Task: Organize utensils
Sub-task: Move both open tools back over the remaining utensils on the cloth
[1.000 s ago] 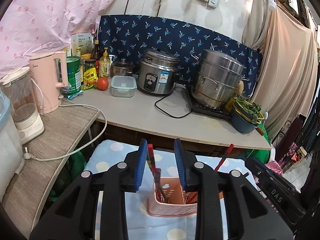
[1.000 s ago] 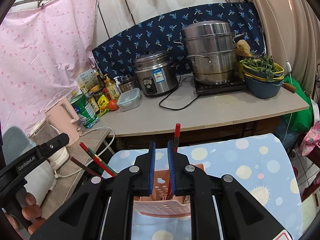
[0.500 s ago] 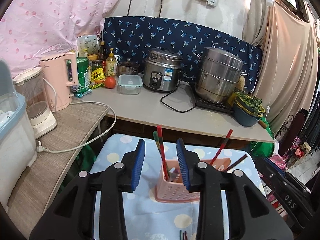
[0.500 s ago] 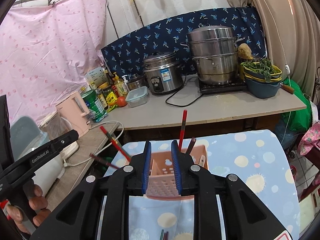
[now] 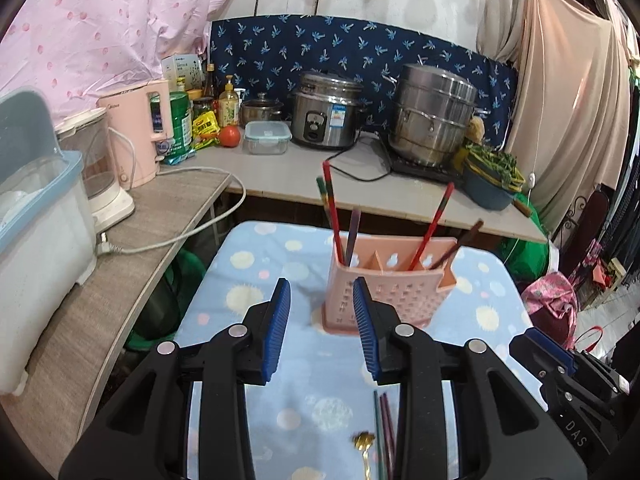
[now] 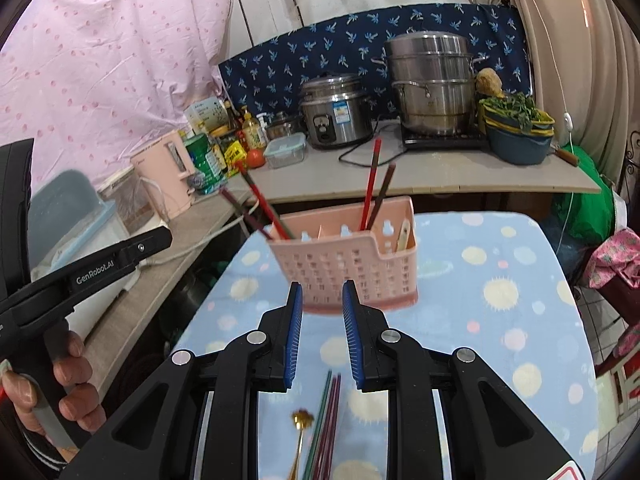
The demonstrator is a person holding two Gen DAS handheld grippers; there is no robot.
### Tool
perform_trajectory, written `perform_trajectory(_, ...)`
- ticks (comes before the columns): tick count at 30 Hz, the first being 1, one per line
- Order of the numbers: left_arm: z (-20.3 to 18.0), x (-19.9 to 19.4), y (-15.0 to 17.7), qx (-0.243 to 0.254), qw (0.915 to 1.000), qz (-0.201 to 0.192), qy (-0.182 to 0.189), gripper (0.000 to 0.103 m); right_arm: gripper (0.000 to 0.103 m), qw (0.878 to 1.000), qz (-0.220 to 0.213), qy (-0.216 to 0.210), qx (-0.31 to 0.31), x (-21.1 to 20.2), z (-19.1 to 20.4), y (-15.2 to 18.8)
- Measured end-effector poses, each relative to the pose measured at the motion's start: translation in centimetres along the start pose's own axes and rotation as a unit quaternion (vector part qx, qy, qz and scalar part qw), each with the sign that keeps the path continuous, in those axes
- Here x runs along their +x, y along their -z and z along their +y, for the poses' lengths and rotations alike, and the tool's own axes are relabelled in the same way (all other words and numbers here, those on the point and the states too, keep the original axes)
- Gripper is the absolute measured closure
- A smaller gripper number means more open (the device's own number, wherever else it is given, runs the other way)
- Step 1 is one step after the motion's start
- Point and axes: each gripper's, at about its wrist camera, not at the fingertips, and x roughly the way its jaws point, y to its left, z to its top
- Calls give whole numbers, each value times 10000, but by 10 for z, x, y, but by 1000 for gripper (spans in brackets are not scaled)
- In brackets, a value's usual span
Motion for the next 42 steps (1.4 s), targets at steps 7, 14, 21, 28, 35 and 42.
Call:
perform_trajectory(7,6,-11,55,49,9993,354,-122,72,82,9987,432,215,-165,-11,3,63)
perform_trajectory(14,12,-11,103,105,9972,696,-239,72,82,9950,935,300,-172,-12,3,127)
perform_trajectory(21,15,-4,149,152,9927,1172,-241,72,82,9895,1384,386,-170,-5,3,172)
perform_trajectory(28,20,1,175,71,9886,1488,-209,72,82,9854,1642,395,-223,4,6,195)
perform_trajectory(35,17,5,187,121,9863,1638,-130,72,82,9828,1791,395,-201,11,6,204)
perform_trajectory(42,9,9,197,223,9836,1789,-48,71,84,9808,1901,390,-219,17,6,211)
